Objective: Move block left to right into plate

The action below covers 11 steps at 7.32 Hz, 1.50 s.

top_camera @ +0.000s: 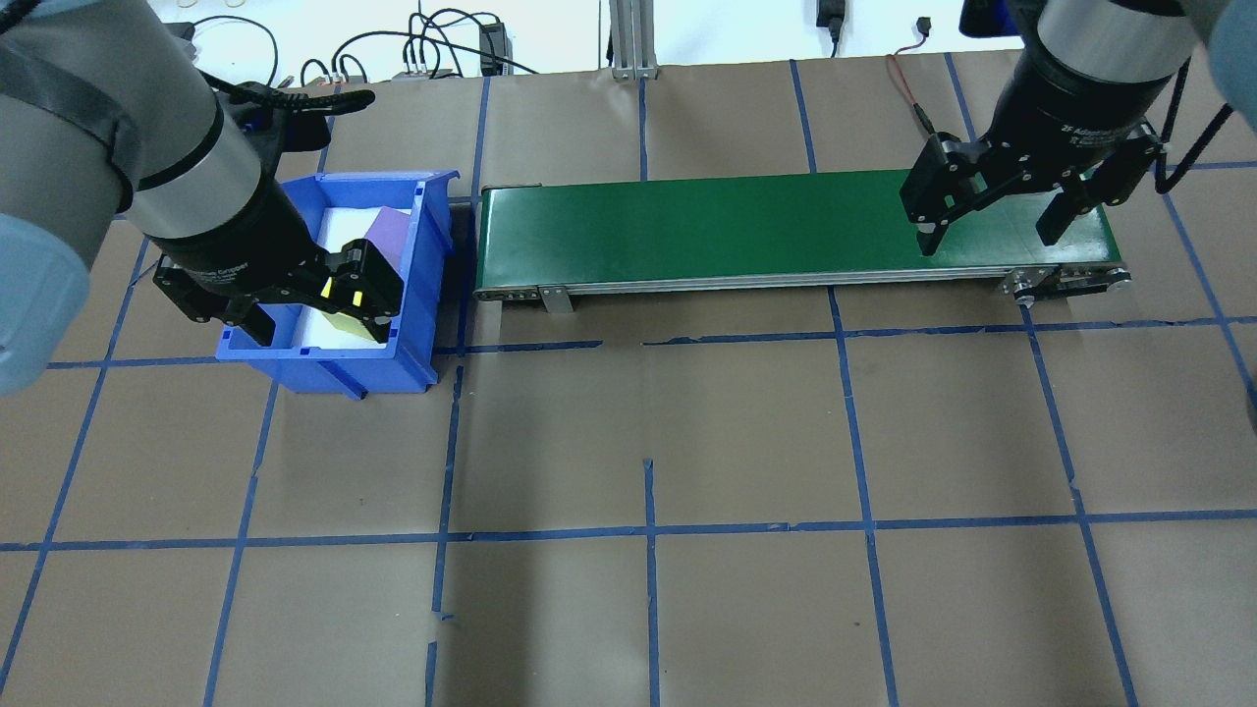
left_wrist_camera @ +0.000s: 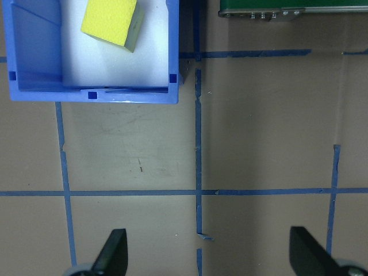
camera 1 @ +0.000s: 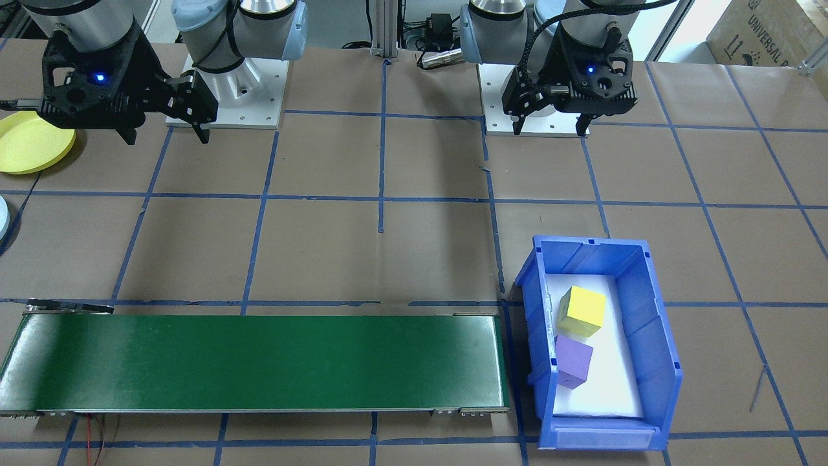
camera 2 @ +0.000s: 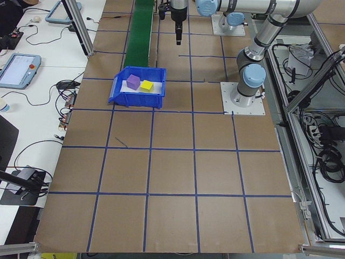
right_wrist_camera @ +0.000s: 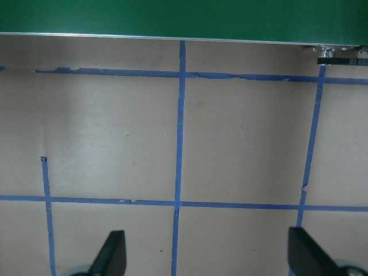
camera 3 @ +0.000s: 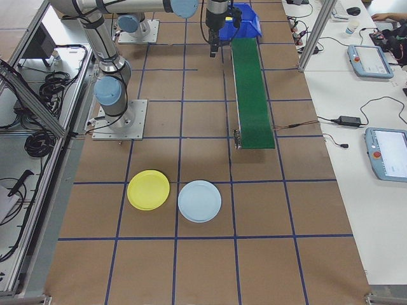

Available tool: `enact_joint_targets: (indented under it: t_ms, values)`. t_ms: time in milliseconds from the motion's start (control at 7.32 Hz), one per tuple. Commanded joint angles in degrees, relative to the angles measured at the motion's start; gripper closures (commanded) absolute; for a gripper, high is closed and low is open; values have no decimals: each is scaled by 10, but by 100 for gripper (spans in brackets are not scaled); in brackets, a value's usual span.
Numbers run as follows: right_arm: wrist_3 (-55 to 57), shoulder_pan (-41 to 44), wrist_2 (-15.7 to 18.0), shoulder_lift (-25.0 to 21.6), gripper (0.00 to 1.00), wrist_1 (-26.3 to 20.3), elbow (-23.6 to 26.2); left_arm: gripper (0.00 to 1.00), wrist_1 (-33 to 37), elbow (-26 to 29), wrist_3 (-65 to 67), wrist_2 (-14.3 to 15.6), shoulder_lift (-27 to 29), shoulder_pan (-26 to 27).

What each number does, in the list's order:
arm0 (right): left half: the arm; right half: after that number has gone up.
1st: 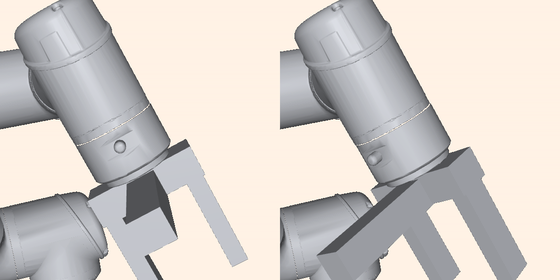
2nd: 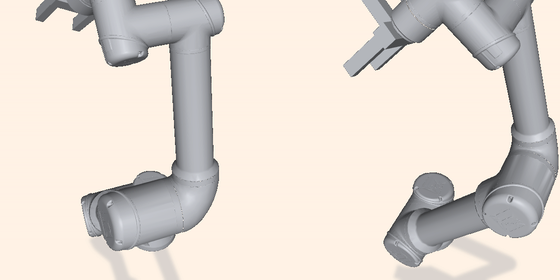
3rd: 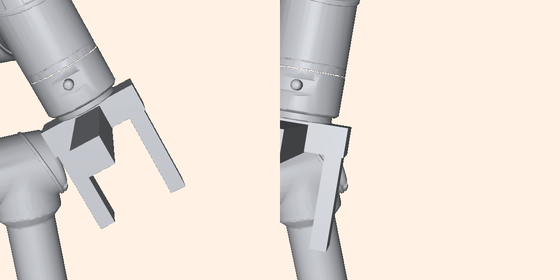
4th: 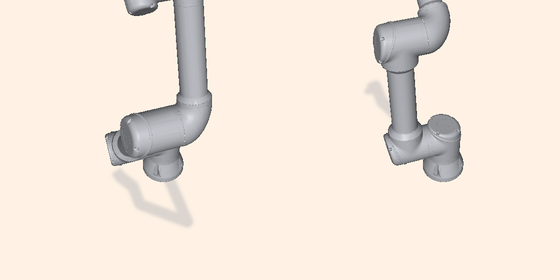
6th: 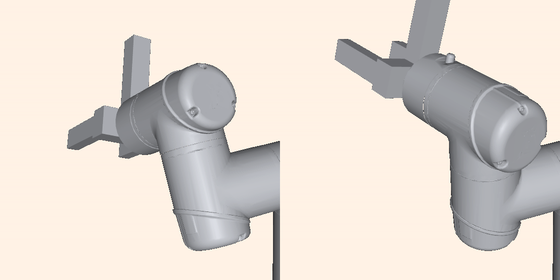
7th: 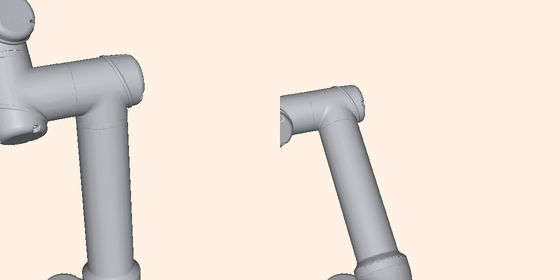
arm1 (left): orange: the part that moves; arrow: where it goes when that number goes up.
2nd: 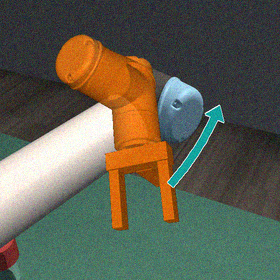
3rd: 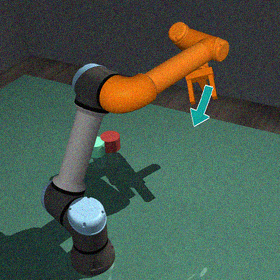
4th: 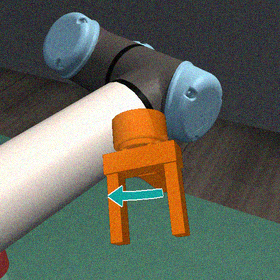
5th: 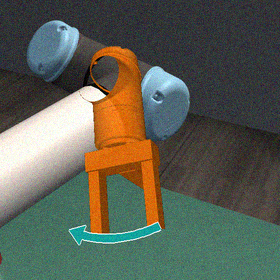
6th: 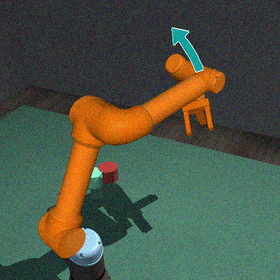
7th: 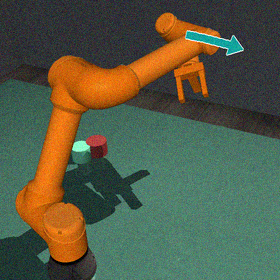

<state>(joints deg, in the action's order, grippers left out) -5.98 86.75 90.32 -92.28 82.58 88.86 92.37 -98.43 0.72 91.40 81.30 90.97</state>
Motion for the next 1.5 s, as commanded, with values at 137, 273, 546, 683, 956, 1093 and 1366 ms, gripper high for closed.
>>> enact_joint_targets:
  t_ms: [137,273,546,683,956,1093,1366]
  values:
    - [0,0,0,0,0,0,0,0,-3,0,0,0,0,-2]
    - [0,0,0,0,0,0,0,0,-10,3,-1,-2,0,-10]
    - [0,0,0,0,0,0,0,0,-10,6,-1,-3,0,-11]
    - [0,0,0,0,0,0,0,0,-11,7,-1,-3,0,-12]
    - [0,0,1,-1,0,0,0,0,-11,6,-19,-2,0,-36]
    - [0,0,2,0,0,0,0,0,-10,7,-19,-3,0,-38]
    - [0,0,2,-1,0,0,0,0,-11,6,-22,-3,0,-38]
